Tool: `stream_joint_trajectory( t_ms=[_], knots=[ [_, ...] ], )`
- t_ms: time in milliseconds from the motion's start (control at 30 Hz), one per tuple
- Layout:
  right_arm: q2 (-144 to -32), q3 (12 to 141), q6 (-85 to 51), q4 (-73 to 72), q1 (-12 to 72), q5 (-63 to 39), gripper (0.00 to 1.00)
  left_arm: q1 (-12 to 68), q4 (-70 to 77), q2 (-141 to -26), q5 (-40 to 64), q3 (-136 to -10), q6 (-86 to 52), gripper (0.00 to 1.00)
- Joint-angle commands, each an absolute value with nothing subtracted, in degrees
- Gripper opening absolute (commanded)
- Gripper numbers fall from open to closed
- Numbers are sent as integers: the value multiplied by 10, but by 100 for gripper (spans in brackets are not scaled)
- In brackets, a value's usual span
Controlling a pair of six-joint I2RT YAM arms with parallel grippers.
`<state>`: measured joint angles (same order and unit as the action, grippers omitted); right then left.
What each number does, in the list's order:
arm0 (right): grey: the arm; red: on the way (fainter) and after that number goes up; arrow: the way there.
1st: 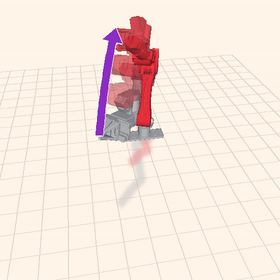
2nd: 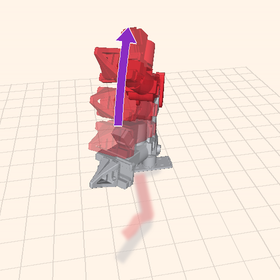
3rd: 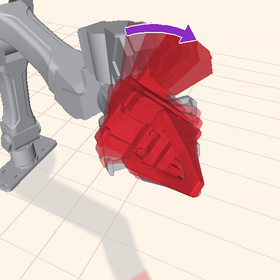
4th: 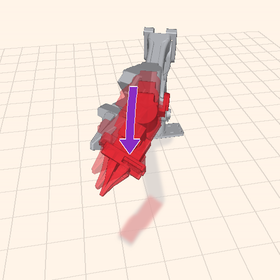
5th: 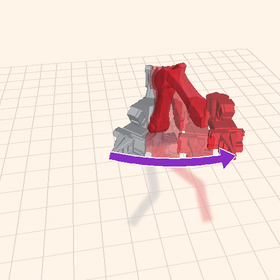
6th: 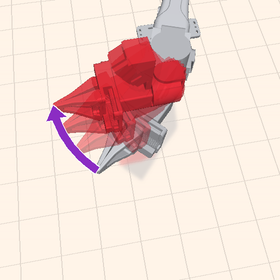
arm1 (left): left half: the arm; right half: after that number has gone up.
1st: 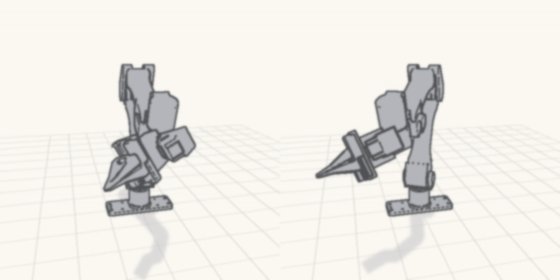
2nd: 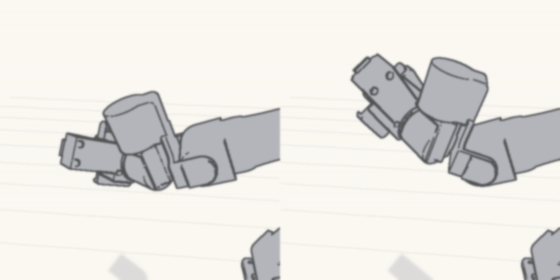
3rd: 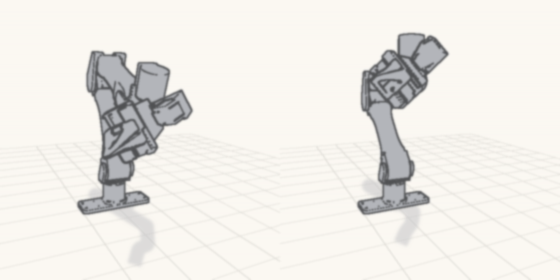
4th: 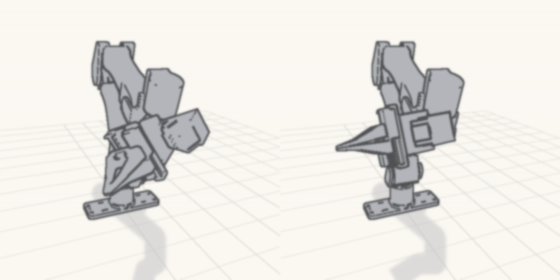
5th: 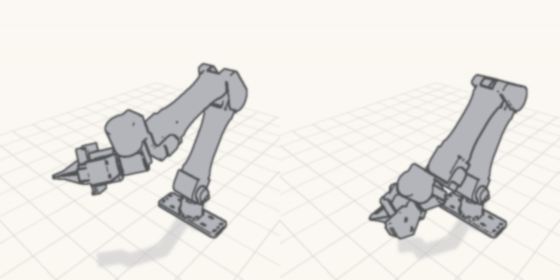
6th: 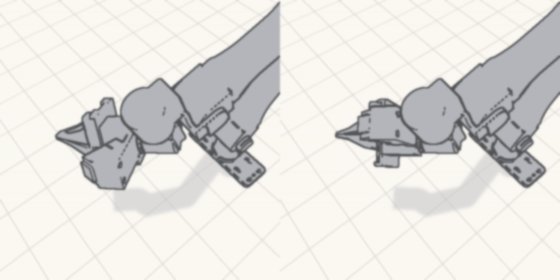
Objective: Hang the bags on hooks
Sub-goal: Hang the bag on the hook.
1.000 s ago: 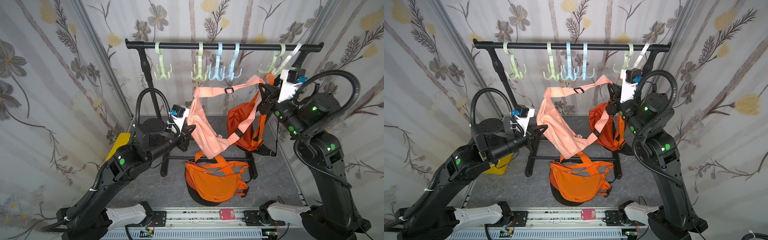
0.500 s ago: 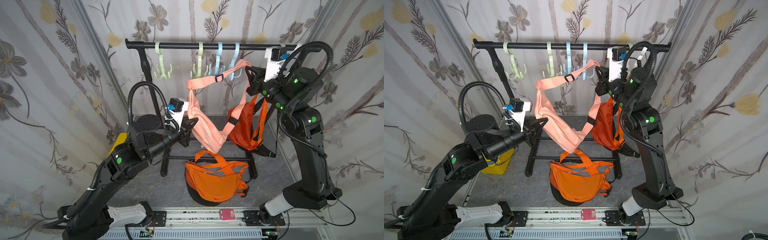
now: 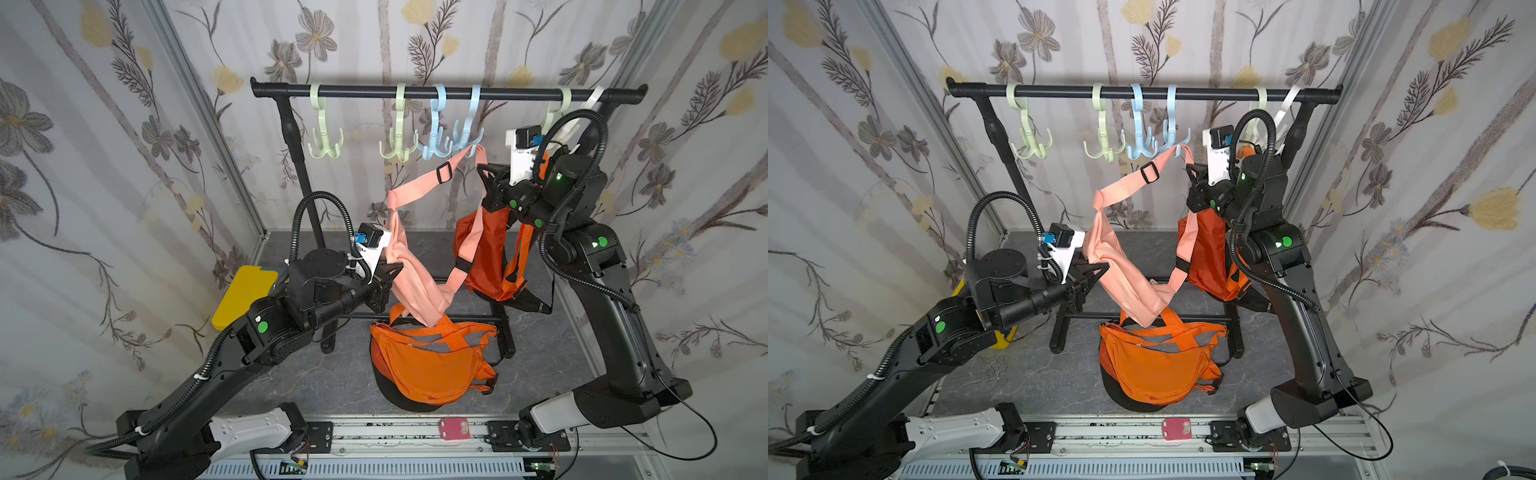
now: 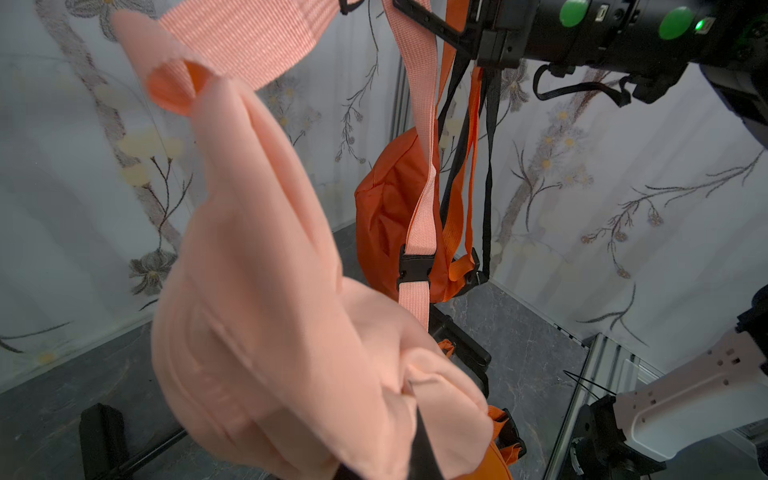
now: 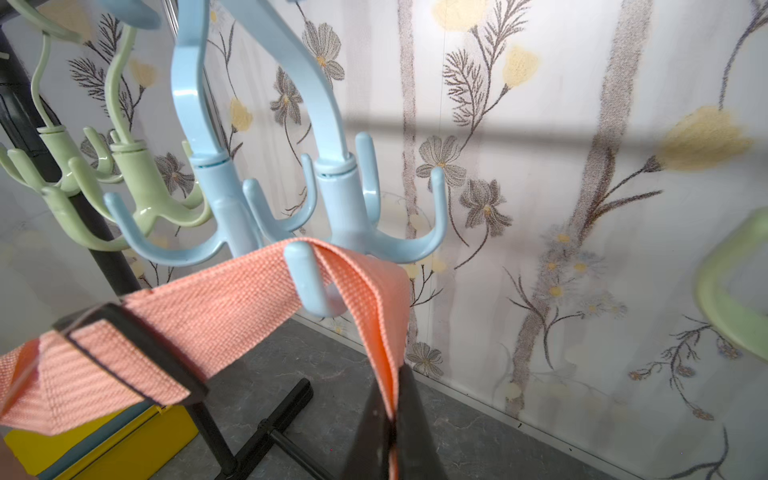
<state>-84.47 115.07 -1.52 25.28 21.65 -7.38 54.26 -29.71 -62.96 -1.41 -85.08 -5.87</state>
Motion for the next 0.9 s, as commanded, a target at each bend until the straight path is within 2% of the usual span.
stream_joint_trajectory(
  t_ms=[0, 233, 400, 433, 467, 500, 533, 567, 600, 667, 767, 867],
  knots=[
    [-831, 1130, -30, 216, 200, -73, 0, 552, -250, -641, 9, -833, -84, 0],
    [-793, 1084, -38, 224, 143, -33, 0, 589, -178, -705, 32, -804, -101, 0],
    [-745, 1045, -37, 229, 117, 31, 0, 596, -149, -754, 48, -810, -106, 0],
    [-736, 1040, -37, 230, 116, 41, 0, 596, -151, -759, 46, -810, -107, 13],
    [-723, 1034, -37, 232, 116, 36, 0, 596, -156, -762, 40, -806, -110, 39],
    [-712, 1026, -37, 234, 116, 20, 2, 596, -164, -763, 31, -801, -114, 70],
    [-703, 1020, -37, 241, 117, 6, 12, 595, -170, -762, 21, -793, -121, 83],
    [-693, 1015, -38, 252, 118, -7, 25, 594, -175, -756, 9, -779, -133, 90],
    [-681, 1004, -38, 260, 120, -17, 43, 593, -177, -746, -1, -759, -146, 95],
    [-646, 955, -43, 254, 126, -13, 69, 589, -168, -723, -14, -700, -176, 99],
    [-579, 845, -61, 214, 134, -1, 80, 583, -152, -662, -20, -607, -243, 100],
    [-529, 766, -80, 195, 141, 7, 85, 580, -141, -617, -27, -520, -314, 100]
  ],
)
